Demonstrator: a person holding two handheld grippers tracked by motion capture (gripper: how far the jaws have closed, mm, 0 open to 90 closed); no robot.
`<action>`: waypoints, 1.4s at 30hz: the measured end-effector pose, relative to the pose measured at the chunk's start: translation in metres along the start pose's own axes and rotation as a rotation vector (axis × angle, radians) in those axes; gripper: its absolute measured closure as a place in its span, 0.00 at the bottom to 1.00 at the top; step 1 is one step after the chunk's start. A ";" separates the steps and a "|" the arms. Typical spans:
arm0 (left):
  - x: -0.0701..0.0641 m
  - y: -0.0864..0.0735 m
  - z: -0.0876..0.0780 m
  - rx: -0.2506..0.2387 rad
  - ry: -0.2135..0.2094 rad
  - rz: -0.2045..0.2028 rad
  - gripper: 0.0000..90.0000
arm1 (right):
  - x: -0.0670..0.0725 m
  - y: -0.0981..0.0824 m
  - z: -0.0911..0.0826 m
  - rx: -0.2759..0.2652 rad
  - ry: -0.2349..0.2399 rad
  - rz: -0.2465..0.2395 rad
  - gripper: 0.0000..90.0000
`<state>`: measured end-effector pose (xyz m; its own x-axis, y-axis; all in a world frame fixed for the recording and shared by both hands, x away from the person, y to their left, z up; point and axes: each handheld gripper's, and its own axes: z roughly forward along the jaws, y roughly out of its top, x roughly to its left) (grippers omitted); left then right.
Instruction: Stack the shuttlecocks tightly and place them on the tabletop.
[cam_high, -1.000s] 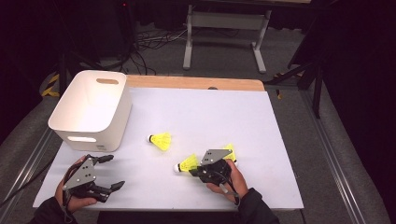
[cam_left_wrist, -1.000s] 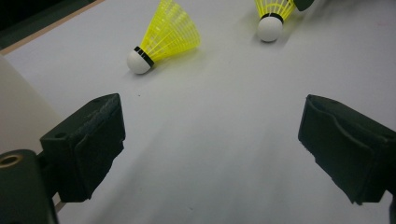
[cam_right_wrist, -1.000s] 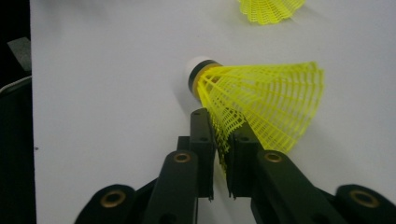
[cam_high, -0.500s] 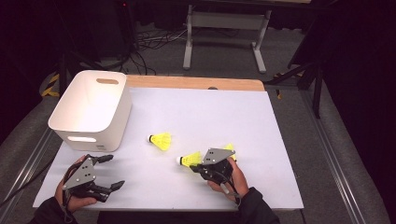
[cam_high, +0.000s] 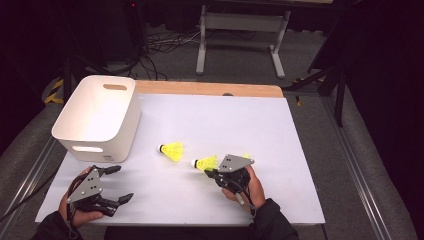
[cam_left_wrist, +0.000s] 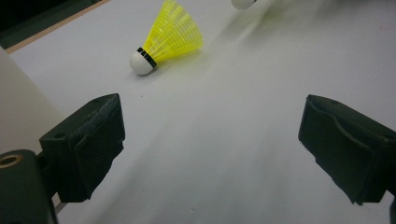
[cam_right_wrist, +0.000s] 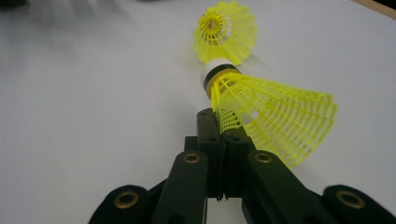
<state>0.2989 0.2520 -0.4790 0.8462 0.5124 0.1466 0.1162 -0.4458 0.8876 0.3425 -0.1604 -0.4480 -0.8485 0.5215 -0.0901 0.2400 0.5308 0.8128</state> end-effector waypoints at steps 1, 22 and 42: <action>0.000 0.000 0.000 0.002 -0.001 -0.003 0.09 | -0.001 0.001 0.001 -0.004 0.000 0.004 1.00; 0.001 0.000 0.001 0.004 -0.013 -0.005 0.09 | -0.017 0.030 0.057 0.032 -0.019 0.024 0.99; 0.001 0.000 0.002 0.002 -0.028 0.001 0.09 | -0.013 0.044 0.089 0.065 0.013 0.023 0.99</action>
<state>0.3005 0.2516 -0.4799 0.8605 0.4912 0.1349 0.1166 -0.4478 0.8865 0.4064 -0.0844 -0.4628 -0.8484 0.5255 -0.0644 0.2890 0.5616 0.7753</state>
